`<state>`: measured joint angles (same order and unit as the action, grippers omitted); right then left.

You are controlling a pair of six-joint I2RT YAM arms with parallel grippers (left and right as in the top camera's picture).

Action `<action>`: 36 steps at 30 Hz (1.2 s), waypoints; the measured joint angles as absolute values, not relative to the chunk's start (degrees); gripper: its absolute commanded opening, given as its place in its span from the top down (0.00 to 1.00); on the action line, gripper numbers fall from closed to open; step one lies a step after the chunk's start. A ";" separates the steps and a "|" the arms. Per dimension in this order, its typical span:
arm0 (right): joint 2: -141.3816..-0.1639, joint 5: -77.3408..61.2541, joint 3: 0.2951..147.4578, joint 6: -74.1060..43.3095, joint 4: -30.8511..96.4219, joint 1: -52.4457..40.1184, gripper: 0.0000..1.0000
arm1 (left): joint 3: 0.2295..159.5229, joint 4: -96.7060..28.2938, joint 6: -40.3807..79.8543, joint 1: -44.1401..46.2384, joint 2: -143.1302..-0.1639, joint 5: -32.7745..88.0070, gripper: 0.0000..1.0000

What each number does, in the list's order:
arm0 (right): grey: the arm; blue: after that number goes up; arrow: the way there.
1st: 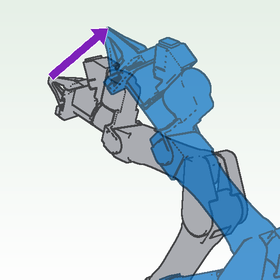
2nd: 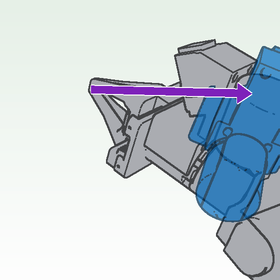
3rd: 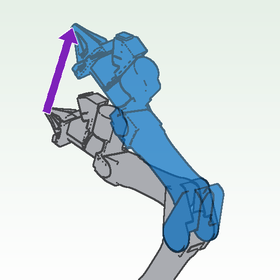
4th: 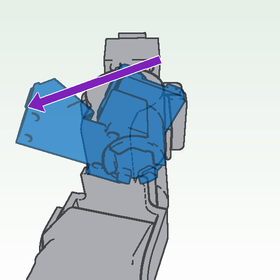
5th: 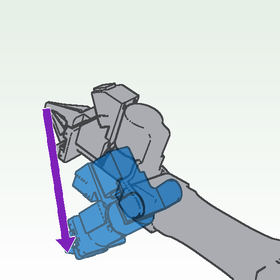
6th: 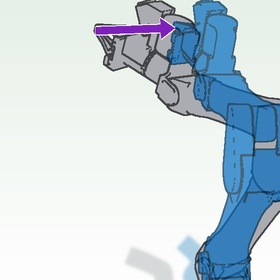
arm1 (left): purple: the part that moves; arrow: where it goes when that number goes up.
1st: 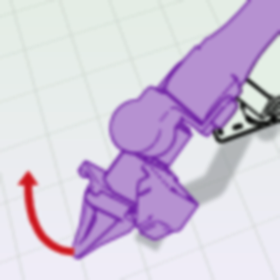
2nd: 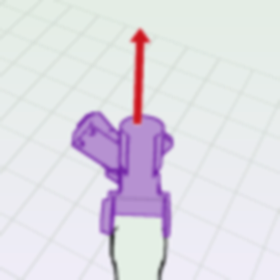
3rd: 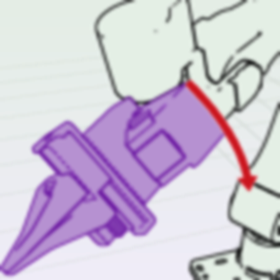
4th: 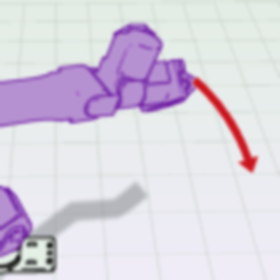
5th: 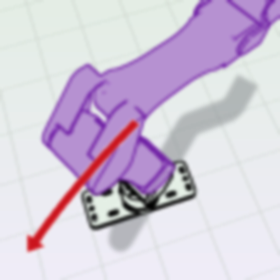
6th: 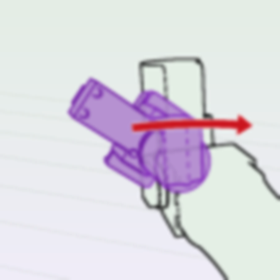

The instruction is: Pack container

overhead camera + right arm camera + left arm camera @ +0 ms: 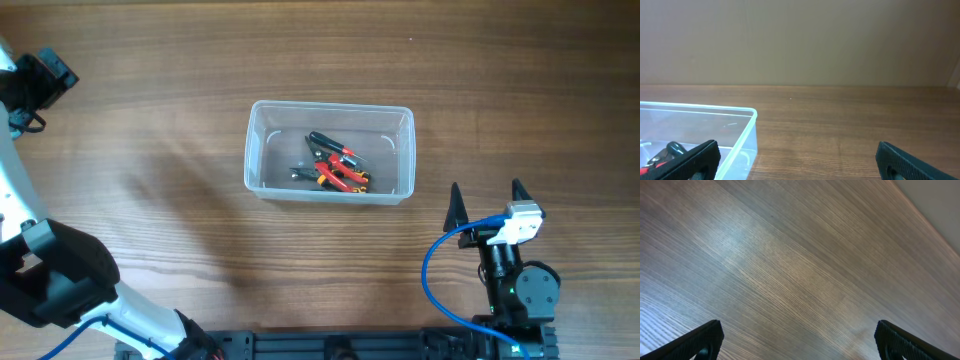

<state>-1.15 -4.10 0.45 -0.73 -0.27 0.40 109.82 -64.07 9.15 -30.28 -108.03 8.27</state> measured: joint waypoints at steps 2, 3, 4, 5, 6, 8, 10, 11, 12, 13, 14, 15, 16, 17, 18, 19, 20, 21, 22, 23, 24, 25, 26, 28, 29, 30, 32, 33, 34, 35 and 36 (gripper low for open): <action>-1.15 -4.08 0.45 -0.73 -0.27 0.40 0.00 | 109.82 -63.44 9.15 -30.28 -107.96 7.99 0.00; -1.15 -4.10 0.45 -0.73 -0.27 0.40 0.00 | 109.78 -62.39 9.15 -30.28 -107.63 7.90 0.00; -1.15 -4.10 0.45 -0.73 -0.27 0.40 0.00 | 109.62 -61.04 9.19 -30.13 -106.83 7.75 0.00; -1.15 -4.10 0.45 -0.73 -0.27 0.40 0.00 | 109.45 -59.33 9.28 -29.95 -104.88 7.79 0.00; -1.10 -4.10 0.45 -0.73 -0.25 0.40 0.00 | 109.32 -58.15 9.37 -29.54 -102.08 7.79 0.00; -1.10 -4.10 0.45 -0.73 -0.25 0.40 0.00 | 109.25 -56.25 9.34 -27.59 -93.12 7.81 0.00; -1.10 -4.10 0.45 -0.73 -0.27 0.40 0.00 | 109.30 -53.84 9.34 -25.30 -81.89 7.84 0.00; -1.08 -4.10 0.45 -0.73 -0.27 0.40 0.00 | 109.47 -53.56 9.34 -24.49 -77.93 7.70 0.00; -1.06 -4.10 0.45 -0.73 -0.25 0.40 0.00 | 109.47 -53.71 9.34 -23.55 -73.43 7.44 0.00; -1.02 -4.10 0.45 -0.73 -0.27 0.40 0.00 | 109.47 -53.89 9.34 -22.48 -68.79 7.40 0.00; -0.99 -4.10 0.45 -0.73 -0.25 0.40 0.00 | 109.45 -54.04 9.34 -21.69 -63.75 7.40 0.00; -0.95 -4.10 0.45 -0.73 -0.25 0.40 0.00 | 108.97 -53.69 9.34 -21.30 -60.16 7.22 0.00; -0.89 -4.12 0.45 -0.73 -0.21 0.40 0.00 | 107.35 -53.76 9.34 -20.73 -56.80 7.22 0.00; -0.89 -4.10 0.45 -0.73 -0.25 0.40 0.00 | 103.31 -54.02 9.34 -19.88 -51.37 7.35 0.00; -0.84 -4.12 0.45 -0.73 -0.23 0.40 0.00 | 100.12 -53.91 9.34 -19.49 -47.40 7.29 0.00; -0.75 -4.14 0.43 -0.73 -0.16 0.40 0.00 | 97.69 -54.35 9.34 -19.38 -44.34 7.35 0.00; -0.75 -4.25 0.43 -0.73 -0.16 0.40 0.00 | 89.84 -52.53 9.34 -19.07 -38.15 7.35 0.00; -0.73 -4.27 0.40 -0.73 -0.14 0.40 0.00 | 85.78 -50.26 9.34 -19.05 -36.01 7.35 0.00; -0.71 -4.29 0.40 -0.73 -0.16 0.40 0.00 | 80.79 -47.79 9.34 -19.00 -33.85 7.35 0.00; -0.73 -4.29 0.40 -0.73 -0.12 0.40 0.00 | 71.90 -42.89 9.34 -18.61 -30.72 7.33 0.00; -0.73 -4.32 0.40 -0.73 -0.10 0.40 0.00 | 65.78 -40.25 9.34 -18.17 -29.10 7.33 0.00; -0.73 -4.34 0.38 -0.73 -0.10 0.40 0.00 | 57.78 -34.48 9.37 -17.65 -26.92 7.33 0.00; -0.73 -4.38 0.38 -0.73 -0.10 0.40 0.00 | 50.94 -30.85 9.34 -17.10 -24.97 7.14 0.00; -0.73 -4.49 0.38 -0.73 -0.08 0.40 0.00 | 40.84 -25.23 9.34 -16.03 -22.15 7.11 0.00; -0.73 -4.49 0.38 -0.73 -0.08 0.40 0.00 | 36.32 -22.65 9.37 -15.42 -20.67 7.16 0.00; -0.73 -4.49 0.38 -0.73 -0.08 0.40 0.00 | 33.36 -21.65 9.37 -15.00 -19.62 7.16 0.00; -0.73 -4.49 0.36 -0.73 -0.10 0.40 0.00 | 24.99 -18.28 9.37 -13.32 -15.75 7.16 0.00; -0.73 -4.49 0.36 -0.71 -0.08 0.40 0.00 | 22.92 -18.04 9.37 -12.69 -14.46 7.16 0.00; -0.73 -4.49 0.36 -0.73 -0.08 0.40 0.00 | 21.19 -17.82 9.37 -11.94 -13.02 7.14 0.00; -0.73 -4.49 0.36 -0.73 -0.05 0.40 0.00 | 20.12 -17.63 9.37 -11.51 -11.86 7.14 0.00; -0.73 -4.49 0.36 -0.73 -0.08 0.40 0.00 | 19.05 -17.61 9.34 -11.03 -10.79 7.16 0.00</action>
<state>-0.73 -4.49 0.36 -0.73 -0.08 0.40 19.05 -17.61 9.34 -11.03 -10.79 7.16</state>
